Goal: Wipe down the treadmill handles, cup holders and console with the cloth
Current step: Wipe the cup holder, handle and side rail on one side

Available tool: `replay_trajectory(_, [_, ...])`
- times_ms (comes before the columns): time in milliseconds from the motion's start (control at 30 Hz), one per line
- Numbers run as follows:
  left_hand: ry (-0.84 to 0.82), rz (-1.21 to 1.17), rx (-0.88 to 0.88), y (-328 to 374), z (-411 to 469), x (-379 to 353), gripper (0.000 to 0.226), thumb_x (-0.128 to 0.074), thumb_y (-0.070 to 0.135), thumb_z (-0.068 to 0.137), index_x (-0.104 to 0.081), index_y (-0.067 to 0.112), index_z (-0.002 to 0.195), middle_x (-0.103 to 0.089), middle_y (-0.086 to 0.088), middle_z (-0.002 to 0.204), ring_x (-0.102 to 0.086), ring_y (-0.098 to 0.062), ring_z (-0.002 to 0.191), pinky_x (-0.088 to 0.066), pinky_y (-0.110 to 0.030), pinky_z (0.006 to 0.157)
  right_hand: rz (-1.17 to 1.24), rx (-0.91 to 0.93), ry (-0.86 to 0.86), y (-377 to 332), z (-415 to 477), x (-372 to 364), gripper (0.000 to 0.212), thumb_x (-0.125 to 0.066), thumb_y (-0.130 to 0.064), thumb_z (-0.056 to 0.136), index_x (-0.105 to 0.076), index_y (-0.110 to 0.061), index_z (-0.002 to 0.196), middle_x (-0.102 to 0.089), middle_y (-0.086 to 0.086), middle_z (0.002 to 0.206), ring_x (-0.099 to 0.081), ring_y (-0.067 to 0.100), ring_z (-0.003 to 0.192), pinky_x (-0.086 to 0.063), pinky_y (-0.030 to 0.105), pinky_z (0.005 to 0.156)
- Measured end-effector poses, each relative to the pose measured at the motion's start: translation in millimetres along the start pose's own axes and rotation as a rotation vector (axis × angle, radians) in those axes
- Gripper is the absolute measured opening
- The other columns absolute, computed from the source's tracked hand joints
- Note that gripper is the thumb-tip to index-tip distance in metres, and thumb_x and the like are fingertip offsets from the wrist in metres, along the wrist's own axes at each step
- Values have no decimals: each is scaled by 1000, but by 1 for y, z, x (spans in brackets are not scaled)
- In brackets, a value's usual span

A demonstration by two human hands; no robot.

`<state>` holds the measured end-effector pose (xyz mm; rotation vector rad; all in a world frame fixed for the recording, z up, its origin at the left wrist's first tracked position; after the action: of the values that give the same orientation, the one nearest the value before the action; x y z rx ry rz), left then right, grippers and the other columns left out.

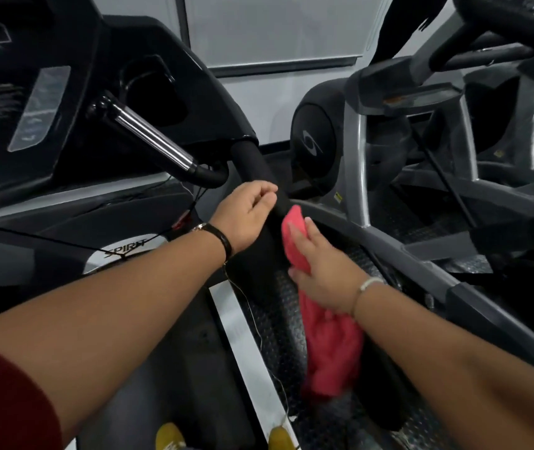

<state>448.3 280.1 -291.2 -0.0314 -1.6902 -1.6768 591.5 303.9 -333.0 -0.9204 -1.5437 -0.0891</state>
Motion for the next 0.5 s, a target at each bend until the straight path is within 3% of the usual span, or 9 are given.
replay_trajectory(67, [-29,76,48,-7,-6,0,27,-54,26,93,-59,20,119,-55,4,116,-56,-12,104,-43,-29,98,142,-128,31,15,30,8,75,-49,-39,94,-3,-23,152,-7,12,159,-19,27,144,-19,31,116])
replay_trajectory(167, [-121,176,142,-14,-17,-12,36,-56,32,91,-54,21,125,-53,-2,126,-54,-15,111,-41,-30,100,302,-266,144,28,52,17,56,-38,-46,97,-30,-24,147,-35,15,145,-31,31,136,-22,34,114])
replay_trajectory(233, [-155,158,220,-15,-25,-22,44,-58,36,89,-49,19,129,-52,-4,129,-51,-17,117,-39,-25,99,398,-280,269,27,47,27,40,-38,-38,99,-53,-25,133,-42,10,126,-35,26,127,-22,33,112])
replay_trajectory(300, [-149,61,306,-17,-34,-32,53,-63,38,86,-44,19,132,-52,-5,125,-52,-18,113,-40,-23,92,637,-237,364,25,35,33,25,-42,-25,99,-64,-21,111,-48,4,122,-42,16,117,-29,27,109])
replay_trajectory(367, [-122,-8,359,-19,-39,-38,58,-66,37,83,-41,20,132,-53,-4,121,-54,-18,107,-43,-24,89,881,-216,334,29,19,30,28,-43,-18,98,-61,-15,120,-53,3,132,-48,8,117,-36,19,104])
replay_trajectory(433, [-105,2,357,-17,-40,-41,56,-68,36,83,-41,19,129,-53,-2,115,-54,-17,103,-41,-23,86,1022,-226,269,36,-4,24,37,-45,-19,97,-52,-17,133,-50,-2,138,-48,8,123,-34,30,111])
replay_trajectory(500, [-93,25,327,-14,-41,-41,51,-68,33,83,-43,19,126,-51,-1,113,-53,-16,103,-38,-21,85,831,-246,342,48,-33,28,45,-48,-23,95,-44,-19,140,-42,-9,141,-40,8,131,-24,31,115])
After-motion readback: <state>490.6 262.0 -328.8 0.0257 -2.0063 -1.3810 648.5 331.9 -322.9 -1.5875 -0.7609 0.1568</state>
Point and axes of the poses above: each hand's wrist, its own z-axis towards the middle knuckle, its own x-axis out of the back of the hand, y = z × x, the point moved 10 cm from there along z, towards the middle knuckle
